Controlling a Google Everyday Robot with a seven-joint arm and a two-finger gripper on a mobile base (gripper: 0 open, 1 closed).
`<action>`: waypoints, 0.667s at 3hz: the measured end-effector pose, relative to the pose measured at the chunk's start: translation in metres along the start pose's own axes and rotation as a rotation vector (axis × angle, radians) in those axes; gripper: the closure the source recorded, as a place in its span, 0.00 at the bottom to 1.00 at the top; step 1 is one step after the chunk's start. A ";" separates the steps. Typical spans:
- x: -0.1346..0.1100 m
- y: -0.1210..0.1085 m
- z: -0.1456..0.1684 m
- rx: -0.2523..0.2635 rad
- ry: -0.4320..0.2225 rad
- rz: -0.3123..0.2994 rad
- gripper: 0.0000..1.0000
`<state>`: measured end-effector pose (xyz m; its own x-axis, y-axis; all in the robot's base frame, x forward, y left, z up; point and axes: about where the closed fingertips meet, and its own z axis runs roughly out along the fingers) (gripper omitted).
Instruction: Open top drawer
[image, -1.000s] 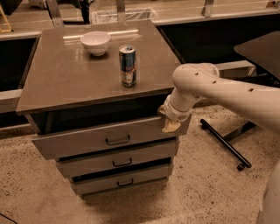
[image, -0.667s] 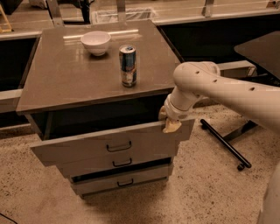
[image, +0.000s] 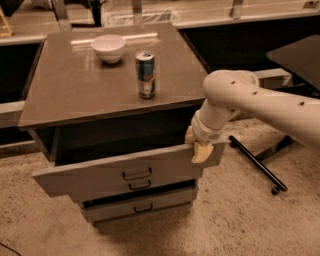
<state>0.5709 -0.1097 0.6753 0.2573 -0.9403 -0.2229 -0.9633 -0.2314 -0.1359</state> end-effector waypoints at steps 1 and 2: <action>0.000 0.000 0.000 0.000 0.000 0.000 0.26; 0.000 0.000 0.000 0.000 0.000 0.000 0.03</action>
Offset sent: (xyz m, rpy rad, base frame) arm 0.0000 0.0000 0.0000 0.0000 0.0000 0.0000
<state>0.5709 -0.1097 0.6752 0.2574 -0.9403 -0.2229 -0.9633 -0.2315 -0.1357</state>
